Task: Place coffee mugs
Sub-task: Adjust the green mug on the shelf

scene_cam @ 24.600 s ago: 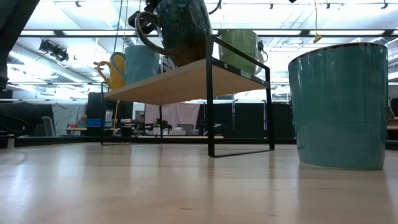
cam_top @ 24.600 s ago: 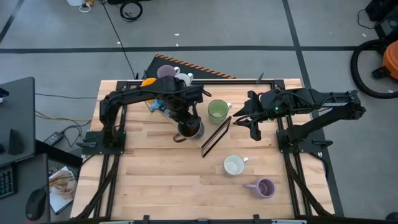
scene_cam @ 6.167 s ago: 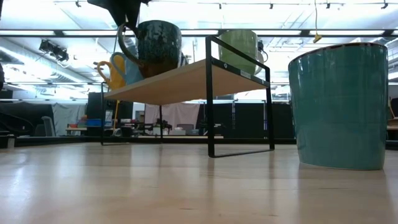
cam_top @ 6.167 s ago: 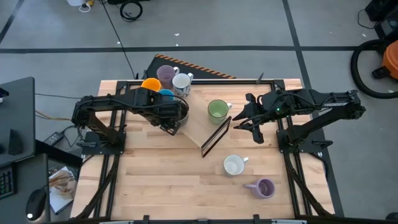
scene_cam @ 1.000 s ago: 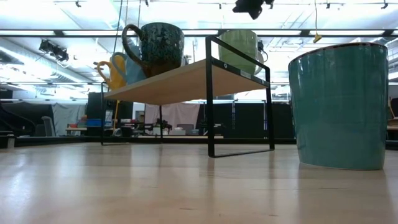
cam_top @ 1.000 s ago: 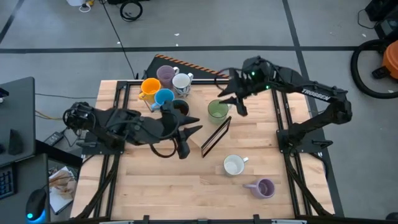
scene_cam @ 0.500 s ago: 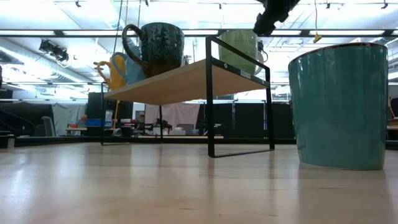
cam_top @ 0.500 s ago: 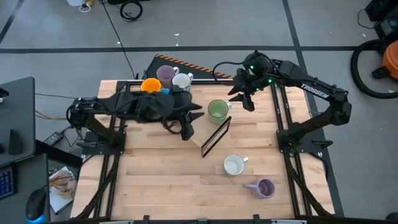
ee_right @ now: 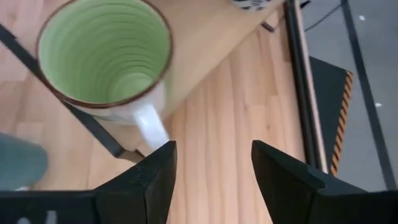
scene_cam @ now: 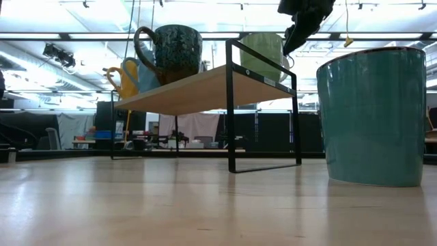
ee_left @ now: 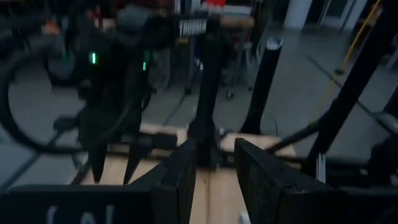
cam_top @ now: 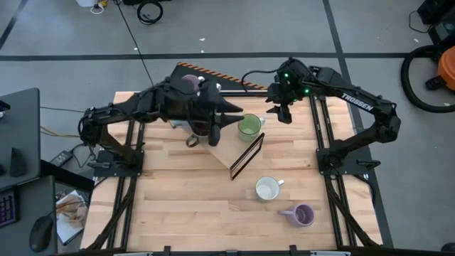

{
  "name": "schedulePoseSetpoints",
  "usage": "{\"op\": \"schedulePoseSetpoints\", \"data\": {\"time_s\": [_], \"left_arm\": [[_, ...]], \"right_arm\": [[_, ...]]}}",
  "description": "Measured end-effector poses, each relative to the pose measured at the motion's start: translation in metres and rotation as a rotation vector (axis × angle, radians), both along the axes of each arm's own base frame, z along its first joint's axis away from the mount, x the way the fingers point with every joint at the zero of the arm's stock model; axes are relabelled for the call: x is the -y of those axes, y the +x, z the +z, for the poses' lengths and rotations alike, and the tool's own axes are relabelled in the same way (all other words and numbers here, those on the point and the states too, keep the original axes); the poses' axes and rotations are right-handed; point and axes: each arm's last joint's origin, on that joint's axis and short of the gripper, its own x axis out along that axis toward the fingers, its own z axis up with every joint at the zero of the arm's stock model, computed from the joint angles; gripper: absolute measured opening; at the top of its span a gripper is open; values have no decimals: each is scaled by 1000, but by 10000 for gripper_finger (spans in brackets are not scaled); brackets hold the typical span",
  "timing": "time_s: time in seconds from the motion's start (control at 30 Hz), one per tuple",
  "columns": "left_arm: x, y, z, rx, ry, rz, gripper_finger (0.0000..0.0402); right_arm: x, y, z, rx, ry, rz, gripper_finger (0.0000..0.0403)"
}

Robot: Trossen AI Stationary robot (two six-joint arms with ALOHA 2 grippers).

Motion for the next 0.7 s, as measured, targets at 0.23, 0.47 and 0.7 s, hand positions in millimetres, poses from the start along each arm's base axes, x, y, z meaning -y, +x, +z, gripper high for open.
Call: {"op": "schedulePoseSetpoints", "data": {"time_s": [0.23,0.47,0.7], "left_arm": [[1,4,15,162,103,-25,116],[-14,29,-37,173,46,-78,116],[-26,25,-86,321,-126,-71,116]], "right_arm": [[7,1,1,-19,-112,-84,207],[11,4,-1,-49,-166,-132,204],[7,0,1,-26,-118,-73,205]]}}
